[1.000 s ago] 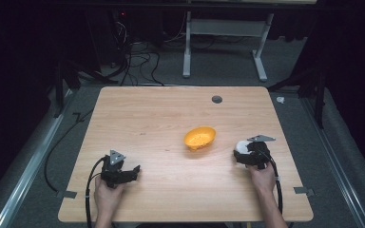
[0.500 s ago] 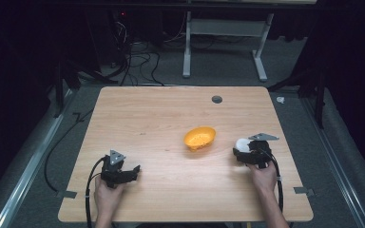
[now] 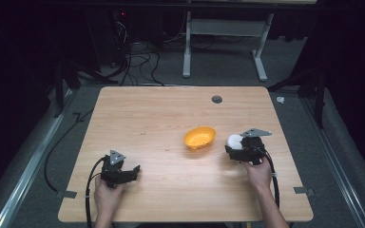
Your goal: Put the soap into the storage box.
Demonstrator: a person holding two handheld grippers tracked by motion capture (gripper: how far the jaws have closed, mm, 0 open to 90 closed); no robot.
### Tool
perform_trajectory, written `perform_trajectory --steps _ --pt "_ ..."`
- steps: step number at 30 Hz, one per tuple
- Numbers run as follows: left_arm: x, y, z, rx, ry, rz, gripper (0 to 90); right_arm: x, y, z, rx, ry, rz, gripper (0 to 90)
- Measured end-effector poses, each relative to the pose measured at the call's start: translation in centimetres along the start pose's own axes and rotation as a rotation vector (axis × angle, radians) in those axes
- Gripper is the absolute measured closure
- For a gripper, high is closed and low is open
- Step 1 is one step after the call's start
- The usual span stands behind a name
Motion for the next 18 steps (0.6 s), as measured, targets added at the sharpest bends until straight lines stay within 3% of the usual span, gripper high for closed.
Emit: perform_trajectory --steps 18 --pt "0.0 0.0 0.0 0.0 0.0 -0.002 18.5 -0.5 -2.3 2.5 -0.01 -0.08 -0.03 24.8"
Point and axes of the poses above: each handheld gripper's, and its own axes: x roughly forward along the jaws, y roughly out of its underside, z roughly to its left, the point moved 10 cm from there along x, roughly forward along the jaws, and after that the axes turned 13 degrees about y, right-handed, at the moved point
